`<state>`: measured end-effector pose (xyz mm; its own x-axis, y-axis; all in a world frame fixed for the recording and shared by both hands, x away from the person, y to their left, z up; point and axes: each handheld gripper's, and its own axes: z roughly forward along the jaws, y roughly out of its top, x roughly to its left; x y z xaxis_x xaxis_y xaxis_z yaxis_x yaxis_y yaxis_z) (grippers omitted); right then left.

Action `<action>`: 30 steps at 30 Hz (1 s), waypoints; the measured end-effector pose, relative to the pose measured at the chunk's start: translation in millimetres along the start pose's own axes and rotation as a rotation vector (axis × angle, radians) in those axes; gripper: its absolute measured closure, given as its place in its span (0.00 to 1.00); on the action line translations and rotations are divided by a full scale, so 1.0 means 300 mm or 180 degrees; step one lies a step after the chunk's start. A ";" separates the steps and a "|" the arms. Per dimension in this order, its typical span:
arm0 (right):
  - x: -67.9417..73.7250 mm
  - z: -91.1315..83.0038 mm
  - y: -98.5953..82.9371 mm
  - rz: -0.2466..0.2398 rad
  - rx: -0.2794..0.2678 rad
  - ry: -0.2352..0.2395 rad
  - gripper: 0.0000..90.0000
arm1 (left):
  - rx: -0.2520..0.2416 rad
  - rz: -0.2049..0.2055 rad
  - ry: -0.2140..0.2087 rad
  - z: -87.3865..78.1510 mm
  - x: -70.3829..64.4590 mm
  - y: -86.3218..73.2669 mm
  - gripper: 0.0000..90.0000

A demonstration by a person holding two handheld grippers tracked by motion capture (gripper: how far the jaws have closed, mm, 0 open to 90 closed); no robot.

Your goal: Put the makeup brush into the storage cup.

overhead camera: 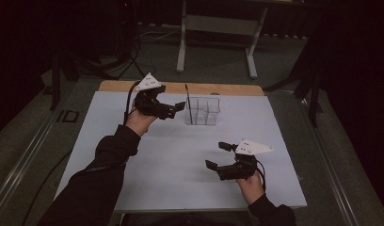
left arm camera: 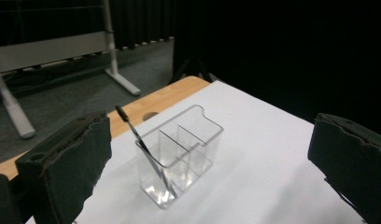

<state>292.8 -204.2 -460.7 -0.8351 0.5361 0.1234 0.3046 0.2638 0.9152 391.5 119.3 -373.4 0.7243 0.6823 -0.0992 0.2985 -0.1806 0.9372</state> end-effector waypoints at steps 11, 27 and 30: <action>-0.002 0.001 0.001 0.0002 -0.0008 -0.0031 0.14 | 0.0020 0.0077 -0.0176 -0.104 -0.061 -0.074 0.00; 0.002 -0.003 0.005 0.0003 -0.0030 -0.0032 0.14 | 0.0000 0.0045 -0.0498 -0.196 -0.161 -0.202 0.00; 0.002 -0.003 0.005 -0.0002 -0.0032 -0.0037 0.14 | -0.0007 0.0058 -0.0505 -0.204 -0.174 -0.219 0.00</action>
<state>292.3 -204.2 -458.8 -0.8299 0.5452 0.1185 0.2995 0.2561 0.9191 296.0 138.9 -409.4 0.8187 0.5584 -0.1337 0.2833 -0.1903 0.9399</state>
